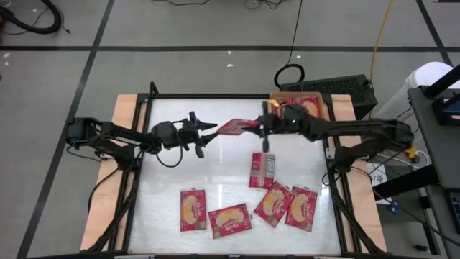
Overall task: Sort popcorn bags into baskets
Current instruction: Put the red popcorn bag into the orange bin
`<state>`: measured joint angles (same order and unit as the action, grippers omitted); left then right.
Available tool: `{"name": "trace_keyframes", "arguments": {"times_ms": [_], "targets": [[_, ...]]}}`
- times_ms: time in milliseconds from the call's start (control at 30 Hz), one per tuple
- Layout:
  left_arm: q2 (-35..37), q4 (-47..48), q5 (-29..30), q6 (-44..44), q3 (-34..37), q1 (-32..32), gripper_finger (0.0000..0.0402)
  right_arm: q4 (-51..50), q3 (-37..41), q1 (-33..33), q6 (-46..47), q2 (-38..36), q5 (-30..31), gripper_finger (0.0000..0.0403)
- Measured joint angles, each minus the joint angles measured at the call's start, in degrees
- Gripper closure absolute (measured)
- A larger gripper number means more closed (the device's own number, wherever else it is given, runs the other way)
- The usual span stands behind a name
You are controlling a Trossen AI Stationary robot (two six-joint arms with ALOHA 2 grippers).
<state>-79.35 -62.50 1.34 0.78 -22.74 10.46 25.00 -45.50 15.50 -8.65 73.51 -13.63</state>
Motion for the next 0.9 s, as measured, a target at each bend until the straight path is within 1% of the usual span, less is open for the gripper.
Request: {"name": "trace_keyframes", "arguments": {"times_ms": [100,200,400,500,667,900], "targets": [[0.0,1.84,0.21,1.45,0.0,-0.36,0.0214,-14.74,-2.82,2.38,-1.48,-6.13,0.17,0.0391],[-0.02,2.82,0.2,1.96,0.02,-1.29,0.0209,-29.45,-6.53,5.42,-5.05,-9.9,0.31,0.0388],[-0.02,3.27,0.2,2.32,0.02,-3.76,0.0221,-52.63,-15.16,14.43,-11.68,-11.32,0.31,0.0386],[-0.02,3.46,0.19,2.31,0.02,-5.17,0.0231,-59.73,-18.23,19.43,-12.92,-11.23,0.4,0.0386],[-0.04,4.35,0.18,2.29,0.02,-6.92,0.0246,-68.53,-21.4,27.94,-14.11,-11.27,0.15,0.0386],[-0.04,4.52,0.18,2.27,0.02,-8.18,0.0248,-73.6,-21.43,38.88,-17.78,-11.08,0.26,0.0385]]}}
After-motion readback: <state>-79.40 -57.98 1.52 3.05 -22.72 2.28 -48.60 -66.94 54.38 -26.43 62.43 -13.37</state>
